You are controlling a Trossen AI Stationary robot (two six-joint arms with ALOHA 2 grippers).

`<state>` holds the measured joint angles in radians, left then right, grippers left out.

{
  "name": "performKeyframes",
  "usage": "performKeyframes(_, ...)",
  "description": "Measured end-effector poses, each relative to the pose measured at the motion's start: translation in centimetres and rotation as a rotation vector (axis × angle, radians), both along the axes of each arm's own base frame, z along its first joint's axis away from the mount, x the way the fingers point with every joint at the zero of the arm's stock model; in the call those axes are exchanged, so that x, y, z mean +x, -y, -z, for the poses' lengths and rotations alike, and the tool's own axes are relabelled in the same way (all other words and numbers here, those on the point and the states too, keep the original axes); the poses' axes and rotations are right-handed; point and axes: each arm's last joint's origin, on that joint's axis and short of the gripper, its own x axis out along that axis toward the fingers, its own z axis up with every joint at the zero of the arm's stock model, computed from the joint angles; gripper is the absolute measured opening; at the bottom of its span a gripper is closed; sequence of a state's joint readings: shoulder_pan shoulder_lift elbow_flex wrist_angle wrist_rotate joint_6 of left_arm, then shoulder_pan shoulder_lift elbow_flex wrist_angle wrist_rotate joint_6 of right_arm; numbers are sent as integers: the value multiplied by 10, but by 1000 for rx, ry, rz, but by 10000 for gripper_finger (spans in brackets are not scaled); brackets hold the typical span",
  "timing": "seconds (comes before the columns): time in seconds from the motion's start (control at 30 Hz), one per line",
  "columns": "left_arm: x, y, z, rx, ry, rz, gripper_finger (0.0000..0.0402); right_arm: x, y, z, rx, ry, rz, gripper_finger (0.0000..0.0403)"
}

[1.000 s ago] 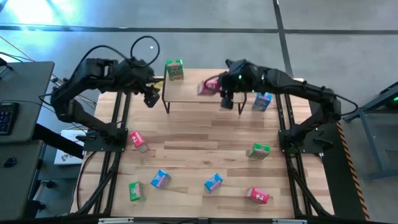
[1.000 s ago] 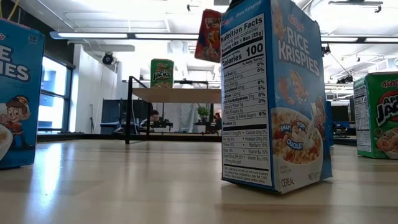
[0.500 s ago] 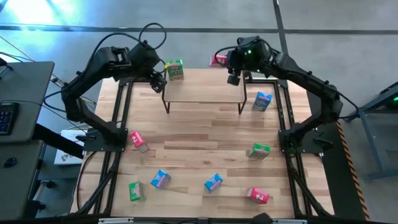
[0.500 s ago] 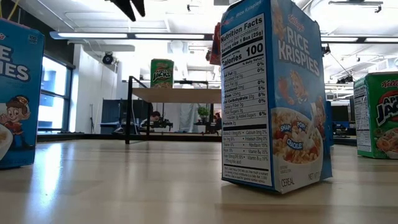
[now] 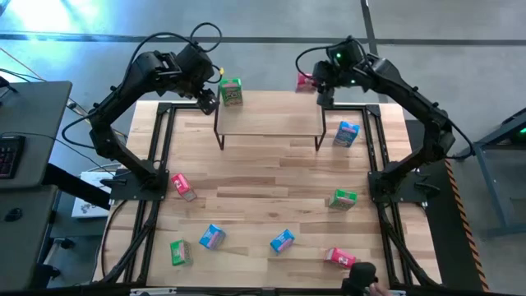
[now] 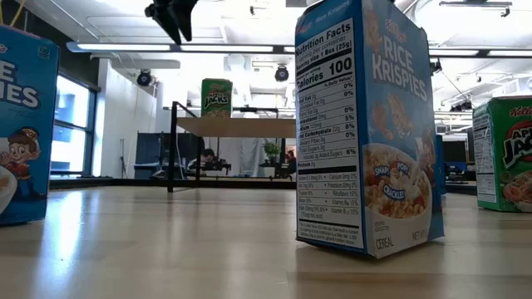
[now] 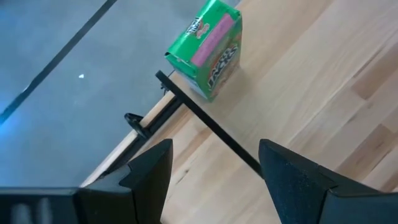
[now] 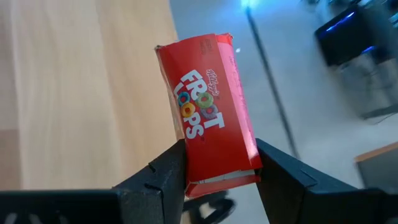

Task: Stack cereal on shelf
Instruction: Put the right red cereal box on the shelf

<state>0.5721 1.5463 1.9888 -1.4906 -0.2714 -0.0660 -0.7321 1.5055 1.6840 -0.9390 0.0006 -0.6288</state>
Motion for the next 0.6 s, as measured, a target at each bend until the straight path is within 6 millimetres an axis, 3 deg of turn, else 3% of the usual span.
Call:
performKeyframes(0.43,5,8,0,-16,0,79,230,-11,2,7,169,20,-15,158)
performKeyframes(0.6,9,14,0,-13,-7,121,230,-11,4,19,214,-2,-19,158)
